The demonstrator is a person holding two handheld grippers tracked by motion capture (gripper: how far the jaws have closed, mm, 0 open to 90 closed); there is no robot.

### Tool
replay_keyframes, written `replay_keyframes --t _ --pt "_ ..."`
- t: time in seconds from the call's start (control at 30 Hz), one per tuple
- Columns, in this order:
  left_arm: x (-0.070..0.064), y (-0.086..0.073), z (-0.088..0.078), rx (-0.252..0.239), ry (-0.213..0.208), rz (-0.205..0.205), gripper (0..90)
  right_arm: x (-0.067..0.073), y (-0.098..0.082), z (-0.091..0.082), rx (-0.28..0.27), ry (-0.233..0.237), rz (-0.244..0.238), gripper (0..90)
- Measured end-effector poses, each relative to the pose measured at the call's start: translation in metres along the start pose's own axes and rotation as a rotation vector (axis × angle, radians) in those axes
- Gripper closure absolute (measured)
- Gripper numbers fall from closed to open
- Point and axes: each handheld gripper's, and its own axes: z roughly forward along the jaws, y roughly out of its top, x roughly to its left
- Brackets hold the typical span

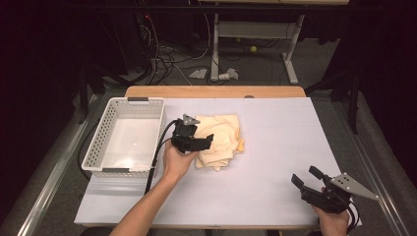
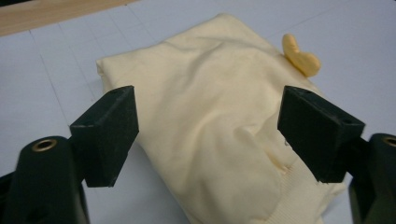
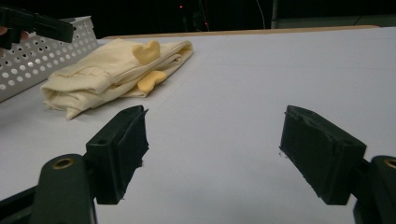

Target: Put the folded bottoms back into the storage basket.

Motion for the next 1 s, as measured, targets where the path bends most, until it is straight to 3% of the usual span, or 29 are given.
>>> replay_keyframes --t 0.3,0.6,0.87,1.0 --pt "0.014 0.01 0.016 0.07 0.033 -0.029 16.4 0.001 0.0 0.0 0.004 -0.005 -0.004 24.0" --pt "0.027 0.013 0.041 0.146 0.05 -0.091 16.4 0.001 0.0 0.0 0.006 -0.002 -0.014 24.4" --pt "0.032 0.013 0.063 0.228 0.027 -0.132 16.4 0.003 0.0 0.001 0.013 -0.002 -0.031 24.5" --pt "0.034 0.011 0.067 0.243 0.016 -0.153 16.3 0.004 0.0 0.001 0.008 -0.008 -0.037 25.5"
